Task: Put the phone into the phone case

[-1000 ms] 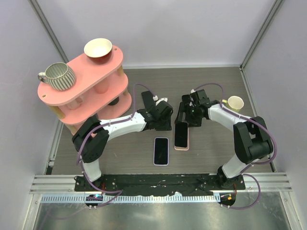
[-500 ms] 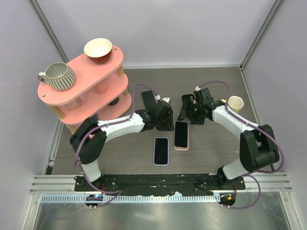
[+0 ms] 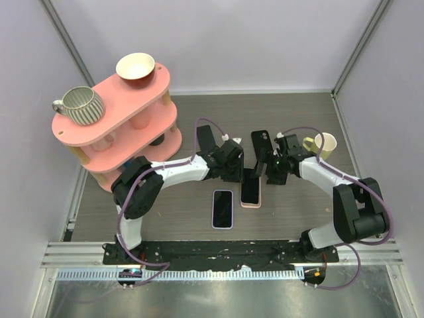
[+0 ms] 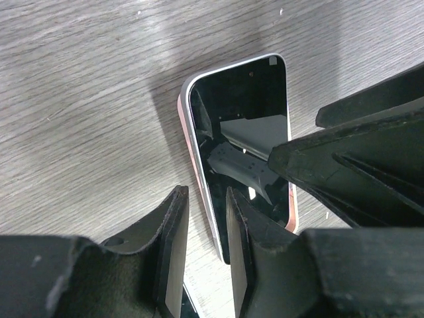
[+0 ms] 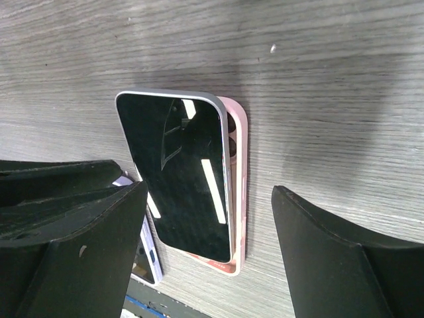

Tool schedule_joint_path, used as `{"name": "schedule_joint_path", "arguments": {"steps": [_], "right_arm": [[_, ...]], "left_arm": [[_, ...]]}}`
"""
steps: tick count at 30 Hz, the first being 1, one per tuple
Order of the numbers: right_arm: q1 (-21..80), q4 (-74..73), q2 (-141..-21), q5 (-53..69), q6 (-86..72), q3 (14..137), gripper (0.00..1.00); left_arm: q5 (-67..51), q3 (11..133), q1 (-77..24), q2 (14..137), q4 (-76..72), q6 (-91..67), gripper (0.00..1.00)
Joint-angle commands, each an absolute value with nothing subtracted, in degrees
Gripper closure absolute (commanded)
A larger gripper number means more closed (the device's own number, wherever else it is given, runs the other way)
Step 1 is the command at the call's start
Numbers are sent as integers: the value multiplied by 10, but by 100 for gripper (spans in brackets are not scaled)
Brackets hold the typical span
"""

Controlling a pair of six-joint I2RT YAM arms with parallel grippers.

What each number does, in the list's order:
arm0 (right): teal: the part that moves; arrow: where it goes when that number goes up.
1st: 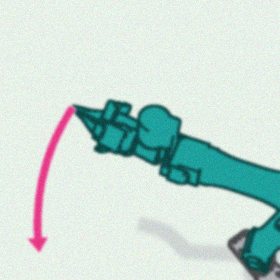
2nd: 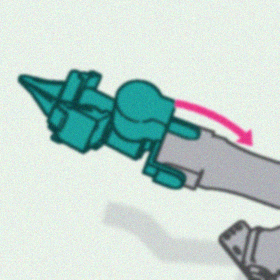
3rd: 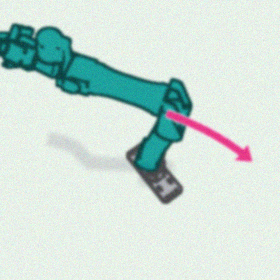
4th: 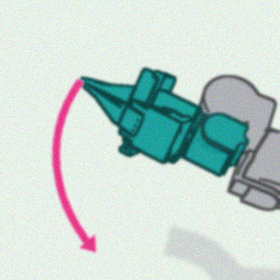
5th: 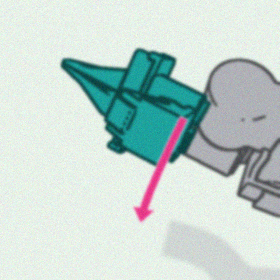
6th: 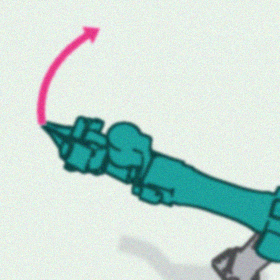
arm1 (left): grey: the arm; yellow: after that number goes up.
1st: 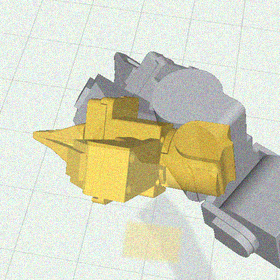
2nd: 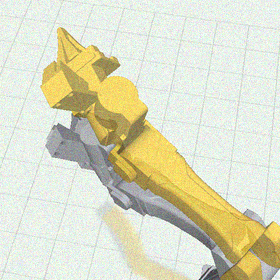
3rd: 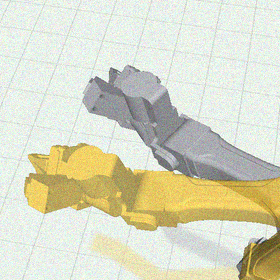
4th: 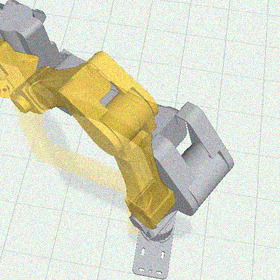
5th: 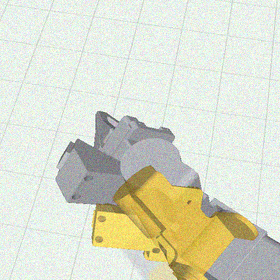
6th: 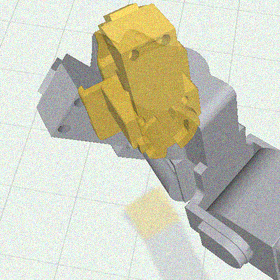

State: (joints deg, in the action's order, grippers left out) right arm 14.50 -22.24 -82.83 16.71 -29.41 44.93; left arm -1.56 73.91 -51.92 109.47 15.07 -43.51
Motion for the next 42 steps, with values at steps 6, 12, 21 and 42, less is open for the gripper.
{"name": "schedule_joint_path", "arguments": {"steps": [6, 12, 21, 42], "right_arm": [[142, -148, -800, 211, -301, 404, 22], [135, -109, -797, 215, -312, 363, 29], [131, -93, -778, 212, -317, 339, 57], [120, -91, -728, 207, -328, 309, 47]], "left_arm": [[-43, 746, -517, 1110, 105, -446, 71], [-59, 727, -520, 1109, 108, -485, 74], [-86, 721, -518, 1088, 86, -504, 75], [-12, 790, -516, 1120, 178, -447, 71]]}}
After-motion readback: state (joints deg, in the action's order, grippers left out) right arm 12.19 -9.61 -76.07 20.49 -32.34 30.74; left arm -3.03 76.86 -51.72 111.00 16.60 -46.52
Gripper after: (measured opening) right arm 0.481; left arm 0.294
